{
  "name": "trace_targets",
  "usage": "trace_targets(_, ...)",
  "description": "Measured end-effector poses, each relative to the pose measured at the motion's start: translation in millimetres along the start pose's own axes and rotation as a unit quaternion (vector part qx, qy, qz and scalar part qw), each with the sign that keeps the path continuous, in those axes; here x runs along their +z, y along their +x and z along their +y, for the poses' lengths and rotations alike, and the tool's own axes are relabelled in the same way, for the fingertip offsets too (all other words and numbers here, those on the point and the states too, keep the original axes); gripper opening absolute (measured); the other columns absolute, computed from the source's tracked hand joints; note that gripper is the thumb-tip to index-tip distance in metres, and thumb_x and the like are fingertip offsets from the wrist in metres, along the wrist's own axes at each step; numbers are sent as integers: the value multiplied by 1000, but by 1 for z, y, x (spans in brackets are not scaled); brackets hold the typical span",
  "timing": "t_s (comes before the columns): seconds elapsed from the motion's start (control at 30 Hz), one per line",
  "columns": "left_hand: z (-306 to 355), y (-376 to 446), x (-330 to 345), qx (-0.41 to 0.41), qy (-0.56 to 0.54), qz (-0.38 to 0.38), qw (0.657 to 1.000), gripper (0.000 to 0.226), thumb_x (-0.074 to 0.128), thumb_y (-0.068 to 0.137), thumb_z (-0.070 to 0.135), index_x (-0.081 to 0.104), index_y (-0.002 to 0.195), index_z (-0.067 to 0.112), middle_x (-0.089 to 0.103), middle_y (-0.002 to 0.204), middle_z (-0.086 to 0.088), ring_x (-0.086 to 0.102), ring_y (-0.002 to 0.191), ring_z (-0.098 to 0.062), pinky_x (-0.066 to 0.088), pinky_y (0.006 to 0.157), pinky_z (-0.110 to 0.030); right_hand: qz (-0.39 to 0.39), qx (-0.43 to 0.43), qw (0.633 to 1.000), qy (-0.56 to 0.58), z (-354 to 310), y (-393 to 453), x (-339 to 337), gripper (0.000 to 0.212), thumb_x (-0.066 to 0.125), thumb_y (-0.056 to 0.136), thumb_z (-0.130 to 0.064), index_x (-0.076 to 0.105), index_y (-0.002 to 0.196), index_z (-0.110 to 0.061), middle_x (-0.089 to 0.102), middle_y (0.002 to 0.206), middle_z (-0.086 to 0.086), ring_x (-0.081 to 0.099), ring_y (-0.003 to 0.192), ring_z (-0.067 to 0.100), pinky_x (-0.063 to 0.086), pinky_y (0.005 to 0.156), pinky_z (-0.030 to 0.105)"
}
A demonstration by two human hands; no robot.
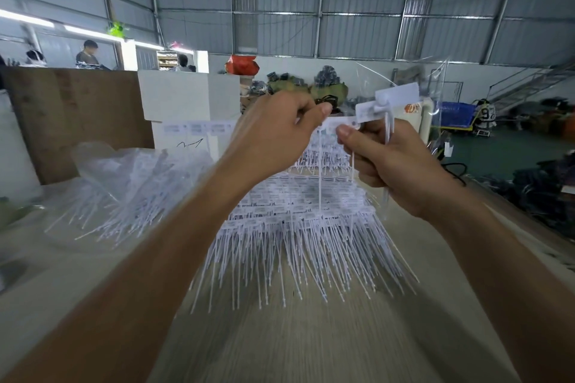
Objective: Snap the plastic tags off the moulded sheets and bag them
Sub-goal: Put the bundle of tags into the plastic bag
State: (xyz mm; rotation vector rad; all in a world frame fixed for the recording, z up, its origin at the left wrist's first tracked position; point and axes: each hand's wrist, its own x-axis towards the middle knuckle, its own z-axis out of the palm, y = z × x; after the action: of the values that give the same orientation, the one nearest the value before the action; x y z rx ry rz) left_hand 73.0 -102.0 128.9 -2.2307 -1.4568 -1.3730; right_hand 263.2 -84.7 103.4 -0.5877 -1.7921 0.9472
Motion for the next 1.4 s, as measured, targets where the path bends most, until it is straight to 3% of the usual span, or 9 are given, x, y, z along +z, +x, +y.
trace_targets(0.17, 2, -1, 0, 0, 41, -13, 999, 40, 49, 102, 49, 58, 69, 28, 48, 53, 11, 47, 52, -1, 28, 51, -23, -16, -3, 999, -31, -4, -2, 0, 35, 63, 99, -19, 61, 66, -29, 30, 52, -8, 21, 45, 12, 21, 43, 22)
trace_targets(0.27, 2, -1, -1, 0, 58, -23, 998, 46, 48, 102, 47, 50, 61, 28, 46, 52, 12, 47, 52, -2, 26, 51, -23, -11, -13, 996, -85, -5, -4, -1, 16, 65, 98, -21, 65, 82, -17, 40, 53, -11, 30, 44, 8, 26, 43, 24)
trace_targets(0.4, -1, 2, -2, -11, 41, -40, 998, 51, 51, 102, 46, 49, 55, 24, 50, 54, 8, 47, 50, -8, 28, 53, -24, -6, -36, 990, -137, -2, -4, -2, 22, 63, 99, -17, 64, 94, 5, 53, 51, -17, 49, 44, -2, 35, 46, 7)
trace_targets(0.57, -4, 3, -4, -17, -12, -65, 998, 53, 53, 101, 42, 49, 55, 15, 50, 58, -14, 39, 46, -14, 30, 53, -26, 7, -58, 980, -188, -4, -5, 1, 17, 65, 97, -21, 68, 87, -7, 64, 61, -13, 58, 55, -5, 41, 53, 6)
trace_targets(0.73, -6, 2, -5, -48, -61, -97, 992, 53, 56, 101, 37, 45, 55, 13, 38, 53, -4, 34, 46, -15, 29, 54, -26, 31, -75, 948, -308, 3, -2, 4, 33, 65, 94, -33, 72, 85, -3, 66, 71, 11, 58, 60, 21, 44, 56, 34)
trace_targets(0.87, -6, 1, -6, -52, -68, -110, 990, 54, 57, 101, 33, 42, 53, 14, 35, 51, -2, 30, 44, -13, 28, 53, -26, 40, -124, 929, -346, 5, -3, 3, 22, 67, 96, -26, 67, 74, -30, 55, 53, -16, 47, 48, 5, 30, 47, 15)
trace_targets(0.97, -5, 1, -8, -55, -75, -124, 988, 55, 57, 101, 32, 44, 51, 14, 36, 50, -4, 31, 44, -14, 27, 51, -24, 36, -176, 906, -383, 8, 0, 3, 9, 67, 96, -18, 74, 100, -14, 53, 67, -24, 52, 60, -1, 34, 55, 11)
trace_targets(1.13, -2, -1, -8, -75, -122, -168, 975, 60, 58, 101, 33, 62, 41, 27, 37, 39, 11, 31, 37, -4, 28, 41, -14, 31, -230, 865, -445, 13, 3, -2, 21, 65, 92, 4, 71, 105, -12, 49, 83, -25, 48, 71, 0, 34, 67, 7)
trace_targets(1.4, 2, -2, -12, -76, -153, -180, 969, 52, 58, 101, 32, 66, 51, 21, 38, 41, 8, 31, 39, -9, 30, 43, -16, 56, -171, 881, -437, 14, 3, -1, 13, 66, 95, -7, 74, 103, -14, 68, 81, -4, 61, 66, 15, 44, 61, 25)
